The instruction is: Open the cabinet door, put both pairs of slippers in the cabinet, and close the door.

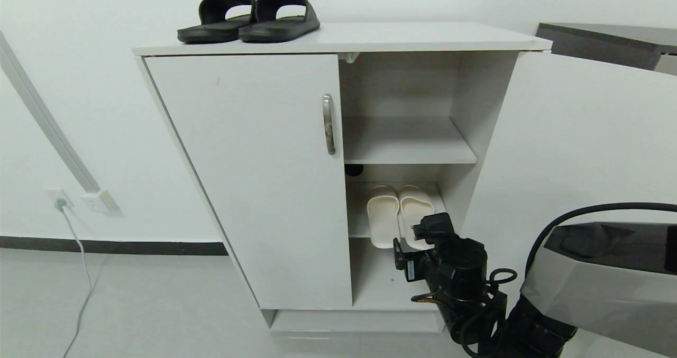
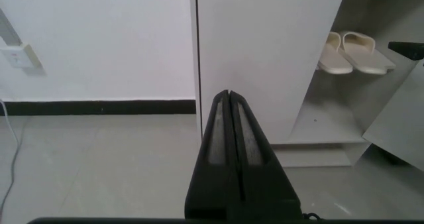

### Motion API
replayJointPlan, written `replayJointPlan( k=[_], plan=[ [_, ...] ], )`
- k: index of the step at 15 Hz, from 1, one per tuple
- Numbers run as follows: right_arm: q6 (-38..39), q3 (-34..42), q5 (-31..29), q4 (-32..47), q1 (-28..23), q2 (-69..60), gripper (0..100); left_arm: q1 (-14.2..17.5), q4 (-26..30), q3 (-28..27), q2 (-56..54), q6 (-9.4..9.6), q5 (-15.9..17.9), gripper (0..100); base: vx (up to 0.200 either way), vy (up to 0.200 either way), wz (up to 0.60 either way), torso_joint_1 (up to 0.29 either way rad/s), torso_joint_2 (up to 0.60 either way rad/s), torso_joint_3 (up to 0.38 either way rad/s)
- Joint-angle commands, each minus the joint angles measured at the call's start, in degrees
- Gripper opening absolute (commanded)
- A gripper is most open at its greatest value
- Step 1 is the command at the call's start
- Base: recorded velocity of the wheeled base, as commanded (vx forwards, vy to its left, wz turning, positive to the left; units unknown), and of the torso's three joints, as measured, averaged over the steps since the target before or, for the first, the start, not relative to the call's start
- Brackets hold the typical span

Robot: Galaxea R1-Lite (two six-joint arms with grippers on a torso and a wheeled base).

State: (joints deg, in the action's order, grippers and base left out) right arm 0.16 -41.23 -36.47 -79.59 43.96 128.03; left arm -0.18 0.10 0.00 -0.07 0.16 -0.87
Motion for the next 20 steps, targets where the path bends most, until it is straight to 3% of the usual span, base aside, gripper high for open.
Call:
replayJointPlan(
  k=[1,13,20],
  plan=[
    [0.02,0.01,0.0,-0.04,-0.01,0.21,100,0.01,-0.01,0.0,0.07,0.02,-0.01,0,0.0,0.0,0.0,0.002,0.01,0.203],
    [0.11,0.01,0.0,-0.04,-0.19,0.56,100,0.01,-0.01,0.0,0.07,0.11,-0.01,0,0.0,0.0,0.0,0.001,0.0,0.043],
    [0.11,0.36,0.0,-0.12,-0.19,0.56,100,0.01,-0.01,0.0,0.07,-0.07,-0.01,0,0.0,0.2,0.0,0.005,0.0,0.005]
  ],
)
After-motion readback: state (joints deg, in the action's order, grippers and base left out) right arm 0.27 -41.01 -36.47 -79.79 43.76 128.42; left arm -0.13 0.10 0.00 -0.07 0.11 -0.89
